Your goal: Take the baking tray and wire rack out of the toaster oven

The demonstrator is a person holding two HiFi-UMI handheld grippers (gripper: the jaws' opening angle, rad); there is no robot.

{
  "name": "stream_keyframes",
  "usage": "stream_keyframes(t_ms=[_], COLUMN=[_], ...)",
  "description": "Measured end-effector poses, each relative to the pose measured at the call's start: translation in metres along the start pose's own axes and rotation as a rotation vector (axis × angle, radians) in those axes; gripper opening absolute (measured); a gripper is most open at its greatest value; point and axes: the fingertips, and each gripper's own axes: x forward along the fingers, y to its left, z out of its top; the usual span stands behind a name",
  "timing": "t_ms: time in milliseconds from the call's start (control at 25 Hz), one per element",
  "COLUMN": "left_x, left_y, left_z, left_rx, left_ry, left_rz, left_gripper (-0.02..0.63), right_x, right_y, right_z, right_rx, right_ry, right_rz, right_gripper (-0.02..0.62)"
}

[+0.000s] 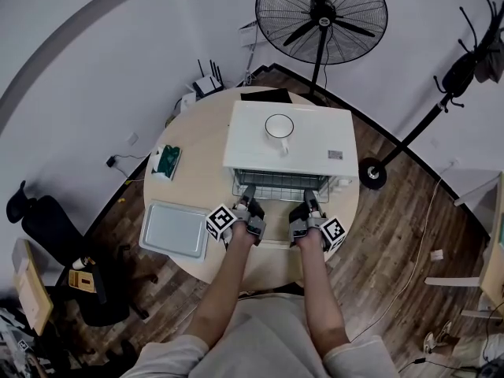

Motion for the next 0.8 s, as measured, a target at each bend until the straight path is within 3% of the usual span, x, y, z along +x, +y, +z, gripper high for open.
stream_keyframes(t_ms=[640, 800], left_x=[-0.044, -0.057], left_y=[0.003, 0.005], left_z=[-0.016, -0.022], left_rx=[-0.007, 0.025], left_ry=[0.036, 0.060], left_rz=[-0.018, -0.023], left_gripper=[0.061, 0.061], right_x=[-0.049, -0.061], right_y=[-0.005, -0.008], right_z=[-0.015, -0.018], right_rx=[-0.024, -0.055], right_ry=[-0.021, -0.006], right_rz=[-0.031, -0.021], right_gripper=[0.003, 0.003])
